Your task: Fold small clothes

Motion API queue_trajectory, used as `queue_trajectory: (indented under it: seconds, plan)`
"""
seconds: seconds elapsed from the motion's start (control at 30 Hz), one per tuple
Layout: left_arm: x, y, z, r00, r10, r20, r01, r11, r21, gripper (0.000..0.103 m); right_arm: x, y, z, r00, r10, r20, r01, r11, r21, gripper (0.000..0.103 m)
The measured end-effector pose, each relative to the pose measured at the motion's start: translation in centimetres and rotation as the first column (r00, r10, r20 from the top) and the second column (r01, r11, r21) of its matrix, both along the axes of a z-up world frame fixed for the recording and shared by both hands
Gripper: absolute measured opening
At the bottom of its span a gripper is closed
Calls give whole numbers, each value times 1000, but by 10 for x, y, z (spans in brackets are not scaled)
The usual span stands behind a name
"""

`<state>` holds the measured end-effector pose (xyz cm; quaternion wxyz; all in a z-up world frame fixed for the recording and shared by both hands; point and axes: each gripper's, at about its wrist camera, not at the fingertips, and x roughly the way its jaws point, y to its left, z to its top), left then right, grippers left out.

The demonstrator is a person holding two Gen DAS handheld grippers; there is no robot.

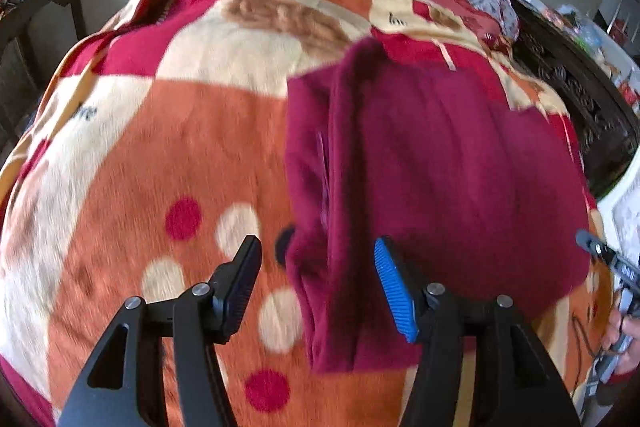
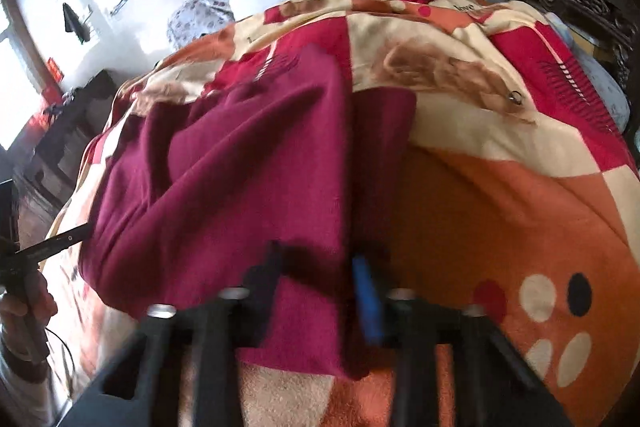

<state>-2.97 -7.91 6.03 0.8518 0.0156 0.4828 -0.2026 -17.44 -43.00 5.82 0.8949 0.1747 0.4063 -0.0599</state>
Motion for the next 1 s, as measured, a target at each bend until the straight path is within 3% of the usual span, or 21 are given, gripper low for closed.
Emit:
queue_trajectory:
  seconds: [0.03, 0.1, 0.33, 0.5, 0.7, 1.0]
  plan:
    - [-5, -1, -6, 1000, -7, -1, 7, 1000, 17, 58, -2, 0, 1, 1000, -5, 4, 5, 1000, -10, 13]
    - [-10, -2, -13, 1000, -8, 0, 8, 999, 39, 58, -8, -5, 6, 1000, -20, 22, 20, 1000, 5, 8]
    - [-19, 9, -26, 999, 38, -17, -38, 999, -19, 58, -11, -3, -6, 998, -49, -50, 46, 997, -58, 7]
    - [-27, 13, -24, 999, 45, -10, -45, 999, -23, 58, -20, -7, 25, 993, -108, 38, 106, 993, 56, 14]
    - [-34, 18, -22, 998, 59, 17, -58, 998, -38, 58, 20, 65, 67, 990, 83, 114, -90, 994, 58, 39]
    - [-33, 27, -29, 997, 82, -7, -82, 989, -124, 58, 154, 203, 59, 949, 311, 46, -313, 948, 55, 39]
